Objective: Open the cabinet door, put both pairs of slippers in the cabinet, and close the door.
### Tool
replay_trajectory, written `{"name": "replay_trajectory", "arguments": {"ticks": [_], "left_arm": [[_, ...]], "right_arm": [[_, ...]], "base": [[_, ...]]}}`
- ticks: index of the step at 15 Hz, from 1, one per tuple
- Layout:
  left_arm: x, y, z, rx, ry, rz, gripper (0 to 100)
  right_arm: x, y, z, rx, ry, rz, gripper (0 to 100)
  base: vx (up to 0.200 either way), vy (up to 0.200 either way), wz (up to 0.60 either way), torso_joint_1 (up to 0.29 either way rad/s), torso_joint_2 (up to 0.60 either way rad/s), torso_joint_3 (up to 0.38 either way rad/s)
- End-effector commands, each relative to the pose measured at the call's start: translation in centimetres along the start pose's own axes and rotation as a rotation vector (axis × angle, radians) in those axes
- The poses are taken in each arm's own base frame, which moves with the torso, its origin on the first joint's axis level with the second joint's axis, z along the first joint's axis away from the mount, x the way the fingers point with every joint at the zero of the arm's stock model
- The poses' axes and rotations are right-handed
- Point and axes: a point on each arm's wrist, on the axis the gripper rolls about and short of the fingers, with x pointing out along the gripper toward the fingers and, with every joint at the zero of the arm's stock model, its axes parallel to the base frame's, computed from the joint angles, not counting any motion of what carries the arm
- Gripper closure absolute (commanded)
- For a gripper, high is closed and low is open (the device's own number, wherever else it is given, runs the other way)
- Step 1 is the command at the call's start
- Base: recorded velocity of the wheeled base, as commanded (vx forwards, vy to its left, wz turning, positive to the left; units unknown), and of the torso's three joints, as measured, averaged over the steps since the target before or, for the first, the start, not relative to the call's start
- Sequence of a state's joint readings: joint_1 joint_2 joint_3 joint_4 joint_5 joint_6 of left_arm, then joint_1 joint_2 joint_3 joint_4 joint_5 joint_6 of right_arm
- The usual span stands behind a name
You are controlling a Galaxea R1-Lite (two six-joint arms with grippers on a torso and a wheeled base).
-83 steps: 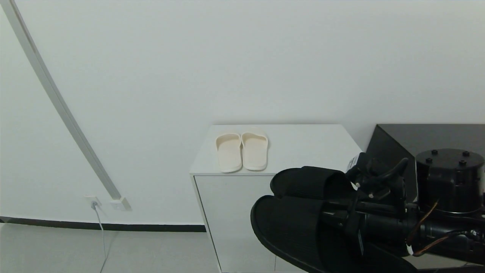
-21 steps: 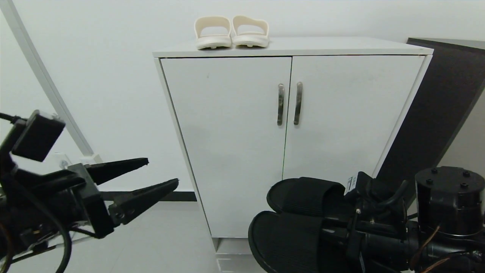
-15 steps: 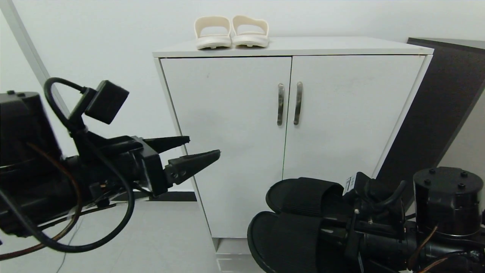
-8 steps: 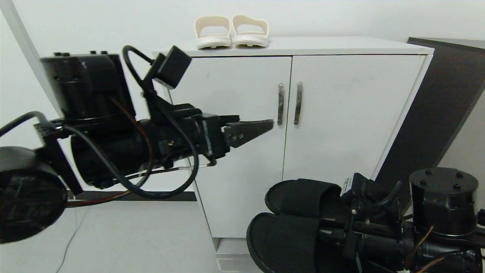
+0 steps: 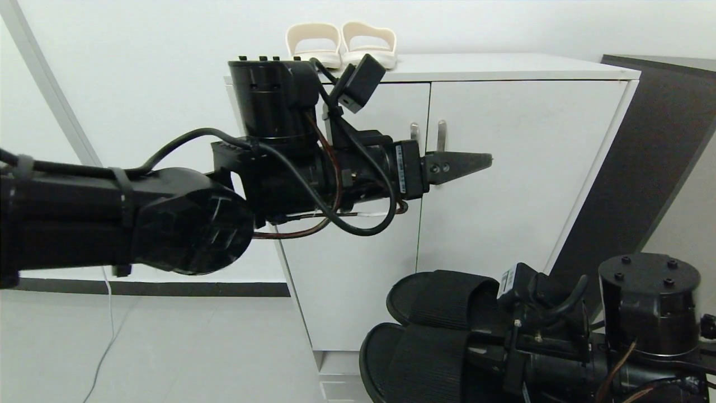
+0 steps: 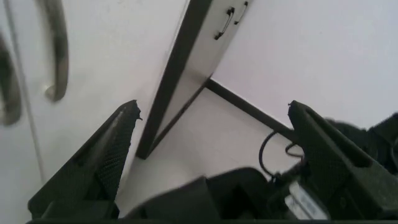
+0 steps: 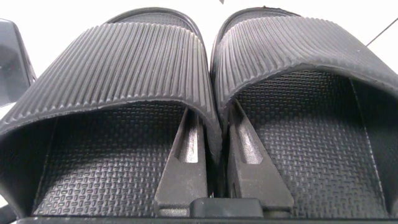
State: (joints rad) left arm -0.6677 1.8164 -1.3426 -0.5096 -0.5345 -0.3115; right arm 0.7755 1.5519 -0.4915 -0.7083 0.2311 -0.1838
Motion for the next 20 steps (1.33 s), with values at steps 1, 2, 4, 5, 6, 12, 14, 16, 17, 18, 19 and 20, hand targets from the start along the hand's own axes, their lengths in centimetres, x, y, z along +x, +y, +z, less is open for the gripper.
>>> {"name": "replay_trajectory", "arguments": {"ticks": [1, 2, 4, 5, 6, 12, 14, 16, 17, 18, 19, 20], "left_arm": [[2.1, 1.7, -0.7, -0.019, 0.018, 0.013, 0], [2.4, 1.9, -0.6, -0.019, 0.017, 0.021, 0], [3.2, 1.0, -0.2, -0.013, -0.014, 0.103, 0], [3.4, 0.7, 0.0, -0.012, -0.021, 0.120, 0], [3.8, 0.8, 0.4, -0.015, -0.027, 0.171, 0], [4.8, 2.6, 1.7, -0.017, -0.037, 0.231, 0], [5.1, 2.9, 1.6, -0.021, -0.030, 0.236, 0], [5.4, 3.2, 1.6, -0.020, -0.034, 0.256, 0], [5.6, 3.3, 1.5, -0.020, -0.036, 0.255, 0], [5.8, 3.5, 1.5, -0.018, -0.039, 0.256, 0], [6.1, 3.6, 1.5, -0.017, -0.043, 0.255, 0], [6.4, 3.9, 1.5, -0.017, -0.043, 0.255, 0]], "right_arm": [[0.0, 0.0, 0.0, 0.000, 0.002, 0.002, 100], [0.1, 0.0, 0.0, 0.000, 0.000, 0.001, 100], [0.0, 0.0, 0.0, -0.002, -0.001, 0.001, 100], [0.0, 0.0, 0.1, -0.003, -0.002, 0.001, 100], [0.0, 0.0, 0.1, -0.003, -0.004, 0.000, 100], [0.0, 0.0, 0.0, -0.002, 0.001, 0.000, 100], [0.0, 0.0, 0.0, -0.002, 0.001, 0.000, 100], [0.0, 0.0, 0.0, -0.002, 0.001, 0.000, 100], [0.0, 0.0, 0.0, -0.001, 0.002, 0.002, 100], [0.0, 0.0, 0.0, -0.001, 0.002, 0.002, 100], [0.0, 0.0, -0.1, -0.001, 0.003, 0.002, 100], [0.0, 0.0, -0.1, -0.003, 0.003, 0.002, 100]], "base": [[0.000, 0.000, 0.00, 0.000, 0.00, 0.000], [0.000, 0.000, 0.00, 0.000, 0.00, 0.000], [0.000, 0.000, 0.00, 0.000, 0.00, 0.000], [0.000, 0.000, 0.00, 0.000, 0.00, 0.000], [0.000, 0.000, 0.00, 0.000, 0.00, 0.000], [0.000, 0.000, 0.00, 0.000, 0.00, 0.000], [0.000, 0.000, 0.00, 0.000, 0.00, 0.000], [0.000, 0.000, 0.00, 0.000, 0.00, 0.000], [0.000, 0.000, 0.00, 0.000, 0.00, 0.000], [0.000, 0.000, 0.00, 0.000, 0.00, 0.000], [0.000, 0.000, 0.00, 0.000, 0.00, 0.000], [0.000, 0.000, 0.00, 0.000, 0.00, 0.000]]}}
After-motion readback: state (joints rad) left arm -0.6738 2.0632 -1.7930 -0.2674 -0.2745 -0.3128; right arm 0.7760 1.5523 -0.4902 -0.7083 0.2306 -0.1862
